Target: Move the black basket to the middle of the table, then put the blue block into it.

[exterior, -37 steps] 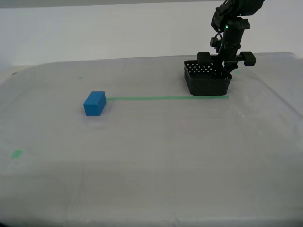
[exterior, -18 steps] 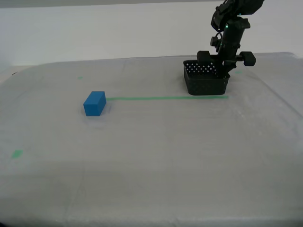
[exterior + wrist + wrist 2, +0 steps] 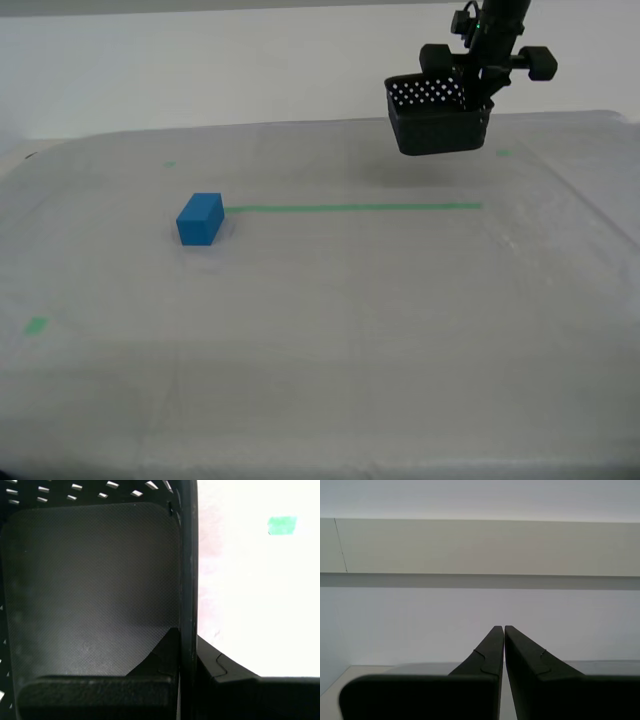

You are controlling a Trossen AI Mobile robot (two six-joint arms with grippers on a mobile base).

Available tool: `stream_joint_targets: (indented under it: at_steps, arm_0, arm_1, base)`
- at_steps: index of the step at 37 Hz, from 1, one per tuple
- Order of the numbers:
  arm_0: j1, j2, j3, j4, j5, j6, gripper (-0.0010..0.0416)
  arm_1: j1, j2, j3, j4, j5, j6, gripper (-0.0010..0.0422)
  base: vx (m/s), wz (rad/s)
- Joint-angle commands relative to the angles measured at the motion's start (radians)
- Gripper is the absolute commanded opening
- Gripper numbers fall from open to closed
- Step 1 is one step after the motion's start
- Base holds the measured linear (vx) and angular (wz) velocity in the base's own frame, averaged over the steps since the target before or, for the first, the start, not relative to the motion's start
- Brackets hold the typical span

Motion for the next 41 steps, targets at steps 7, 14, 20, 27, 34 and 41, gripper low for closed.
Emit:
stream_joint_targets:
  at_steps: [7, 14, 20, 27, 34, 41]
  arm_0:
    - [0.048, -0.093, -0.043, -0.048, 0.004, 0.027, -0.0001]
    - [0.093, -0.175, -0.161, -0.036, 0.004, 0.076, -0.0001]
    - [0.139, -0.252, -0.293, 0.024, 0.003, 0.122, -0.0001]
    - [0.2, -0.306, -0.404, 0.085, 0.003, 0.164, -0.0001]
    - [0.257, -0.309, -0.46, 0.127, 0.002, 0.201, -0.0001]
    - [0.294, -0.309, -0.497, 0.183, -0.004, 0.245, -0.0001]
  arm_1:
    - [0.0, 0.0, 0.001, 0.003, -0.001, 0.002, 0.0]
    - [0.0, 0.0, 0.001, 0.003, -0.001, 0.002, 0.0]
    - [0.0, 0.0, 0.001, 0.003, -0.001, 0.002, 0.0]
    - [0.0, 0.0, 0.001, 0.003, -0.001, 0.002, 0.0]
    - [0.0, 0.0, 0.001, 0.003, -0.001, 0.002, 0.0]
    - [0.0, 0.0, 0.001, 0.003, -0.001, 0.002, 0.0]
  base:
    - [0.0, 0.0]
    - [0.0, 0.0]
    - [0.0, 0.0]
    - [0.0, 0.0]
    - [0.0, 0.0]
    - [0.0, 0.0]
